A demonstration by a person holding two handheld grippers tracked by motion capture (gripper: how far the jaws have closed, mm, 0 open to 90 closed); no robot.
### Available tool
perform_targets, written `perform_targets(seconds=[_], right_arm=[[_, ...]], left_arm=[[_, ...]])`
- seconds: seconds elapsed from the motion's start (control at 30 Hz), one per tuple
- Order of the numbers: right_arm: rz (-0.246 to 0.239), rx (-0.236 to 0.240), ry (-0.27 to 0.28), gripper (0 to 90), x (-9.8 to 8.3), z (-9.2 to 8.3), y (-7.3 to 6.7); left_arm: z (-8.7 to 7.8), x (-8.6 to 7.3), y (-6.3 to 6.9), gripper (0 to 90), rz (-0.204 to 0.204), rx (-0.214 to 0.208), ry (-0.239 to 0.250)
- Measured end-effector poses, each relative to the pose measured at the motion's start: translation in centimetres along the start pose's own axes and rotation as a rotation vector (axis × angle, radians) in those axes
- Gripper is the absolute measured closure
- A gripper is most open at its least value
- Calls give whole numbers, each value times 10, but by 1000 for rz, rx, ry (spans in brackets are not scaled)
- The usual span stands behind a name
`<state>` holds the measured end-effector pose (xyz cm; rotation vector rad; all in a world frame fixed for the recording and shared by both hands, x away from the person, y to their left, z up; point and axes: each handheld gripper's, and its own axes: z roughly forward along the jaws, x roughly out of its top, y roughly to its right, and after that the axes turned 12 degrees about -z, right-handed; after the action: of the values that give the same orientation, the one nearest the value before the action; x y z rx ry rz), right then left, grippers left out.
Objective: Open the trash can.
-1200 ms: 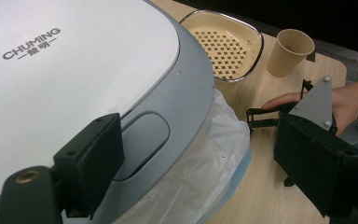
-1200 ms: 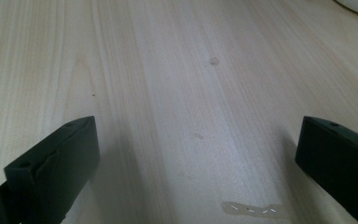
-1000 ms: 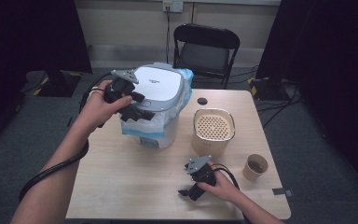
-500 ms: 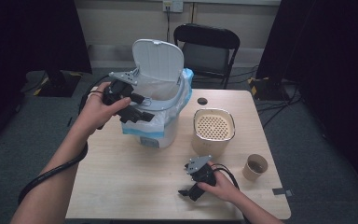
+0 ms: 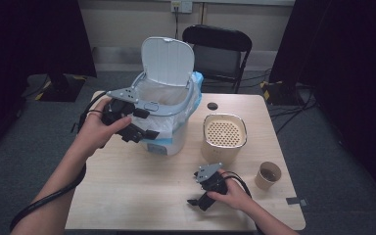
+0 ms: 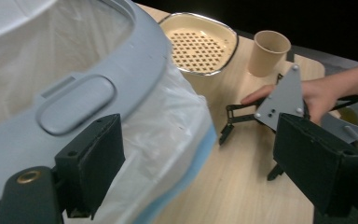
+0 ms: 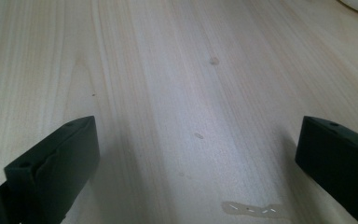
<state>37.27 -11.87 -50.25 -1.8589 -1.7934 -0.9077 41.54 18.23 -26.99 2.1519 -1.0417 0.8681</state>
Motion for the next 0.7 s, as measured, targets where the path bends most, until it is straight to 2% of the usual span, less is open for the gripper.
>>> perform_targets(seconds=[0.07,0.1,0.13,0.33,0.47,0.7], right_arm=[[1,1,1,0,0,0,0],[1,0,0,0,0,0,0],[-2,-3,0,0,0,0,0],[-7,1,1,0,0,0,1],[-8,1,1,0,0,0,1],[-7,2,2,0,0,0,1]], left_arm=[[2,-6,2,159,-3,-11,4],[2,-8,2,159,12,-10,-7],[5,-14,3,159,4,-23,2],[13,-29,5,159,-11,-45,-8],[19,-39,7,159,-3,-39,-16],[23,-53,5,159,-12,-39,-27]])
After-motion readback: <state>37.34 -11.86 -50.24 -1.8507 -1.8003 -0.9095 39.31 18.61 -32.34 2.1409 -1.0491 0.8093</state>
